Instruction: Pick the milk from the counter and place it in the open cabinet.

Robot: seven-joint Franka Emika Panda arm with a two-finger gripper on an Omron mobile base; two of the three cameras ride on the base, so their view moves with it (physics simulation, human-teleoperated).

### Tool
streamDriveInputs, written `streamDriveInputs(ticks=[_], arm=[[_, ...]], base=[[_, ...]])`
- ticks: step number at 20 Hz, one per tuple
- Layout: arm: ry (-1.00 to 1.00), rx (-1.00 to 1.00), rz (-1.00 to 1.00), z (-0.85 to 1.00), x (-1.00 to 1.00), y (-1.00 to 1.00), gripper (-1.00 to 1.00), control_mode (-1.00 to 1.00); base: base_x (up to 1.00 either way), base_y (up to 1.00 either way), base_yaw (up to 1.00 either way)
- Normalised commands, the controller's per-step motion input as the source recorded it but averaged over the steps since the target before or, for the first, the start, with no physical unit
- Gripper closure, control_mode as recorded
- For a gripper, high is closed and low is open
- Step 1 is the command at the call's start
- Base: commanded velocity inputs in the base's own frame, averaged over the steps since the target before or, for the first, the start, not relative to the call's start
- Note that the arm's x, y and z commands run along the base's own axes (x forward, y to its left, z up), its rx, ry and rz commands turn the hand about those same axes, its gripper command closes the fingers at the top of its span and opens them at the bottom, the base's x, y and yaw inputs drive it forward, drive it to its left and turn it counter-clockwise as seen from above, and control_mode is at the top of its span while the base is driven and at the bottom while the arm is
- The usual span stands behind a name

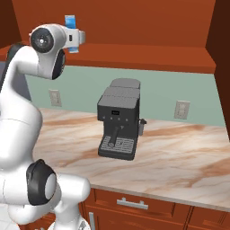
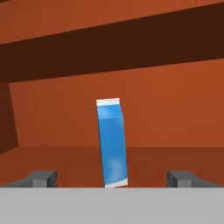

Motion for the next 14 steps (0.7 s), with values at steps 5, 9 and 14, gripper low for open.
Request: streamDriveInputs(ticks=[5, 9, 14], arm=[[0.03, 0.05, 0.0, 0.0, -0.72, -0.2, -1.0, -1.0], [0.11, 0.0, 0.0, -0.01, -0.78, -0.15, -1.0, -1.0], [0.18, 0.0, 0.0, -0.08, -0.78, -0.12, -1.0, -1.0]], base=[[0.0, 0.0, 0.0], [0.0, 0.0, 0.0], [0.0, 0.0, 0.0]])
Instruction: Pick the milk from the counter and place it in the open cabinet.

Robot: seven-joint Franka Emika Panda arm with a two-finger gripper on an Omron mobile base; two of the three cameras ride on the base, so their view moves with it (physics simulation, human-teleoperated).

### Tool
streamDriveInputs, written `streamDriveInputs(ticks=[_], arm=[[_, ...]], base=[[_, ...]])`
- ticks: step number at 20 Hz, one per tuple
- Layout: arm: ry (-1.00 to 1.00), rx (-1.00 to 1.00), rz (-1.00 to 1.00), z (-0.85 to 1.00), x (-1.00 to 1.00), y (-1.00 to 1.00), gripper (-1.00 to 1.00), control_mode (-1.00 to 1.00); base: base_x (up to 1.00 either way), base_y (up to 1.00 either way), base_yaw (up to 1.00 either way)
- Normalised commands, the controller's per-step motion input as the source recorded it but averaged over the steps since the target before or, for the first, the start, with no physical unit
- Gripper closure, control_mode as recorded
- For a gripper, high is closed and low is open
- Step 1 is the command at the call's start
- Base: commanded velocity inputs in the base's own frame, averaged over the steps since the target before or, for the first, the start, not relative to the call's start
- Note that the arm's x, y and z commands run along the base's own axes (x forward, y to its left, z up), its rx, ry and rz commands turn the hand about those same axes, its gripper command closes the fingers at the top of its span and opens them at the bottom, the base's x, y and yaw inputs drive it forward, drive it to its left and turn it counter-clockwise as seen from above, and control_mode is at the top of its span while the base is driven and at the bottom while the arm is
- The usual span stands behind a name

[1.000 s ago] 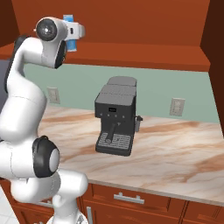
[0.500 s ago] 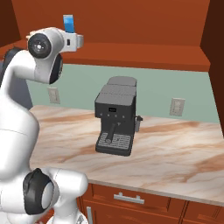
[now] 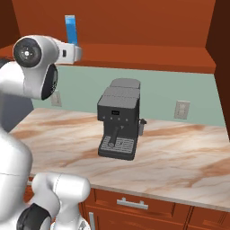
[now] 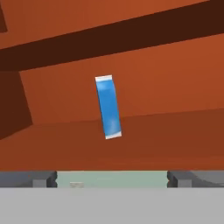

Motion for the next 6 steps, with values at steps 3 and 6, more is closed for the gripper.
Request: streamDriveInputs(ticks=[3, 6], arm=[[0.22, 0.0, -0.04, -0.17, -0.73, -0.06, -1.0, -1.0], [0.24, 0.0, -0.04, -0.31, -0.68, -0.01, -1.0, -1.0]], base=[[0.0, 0.0, 0.0], [0.0, 0.0, 0.0]])
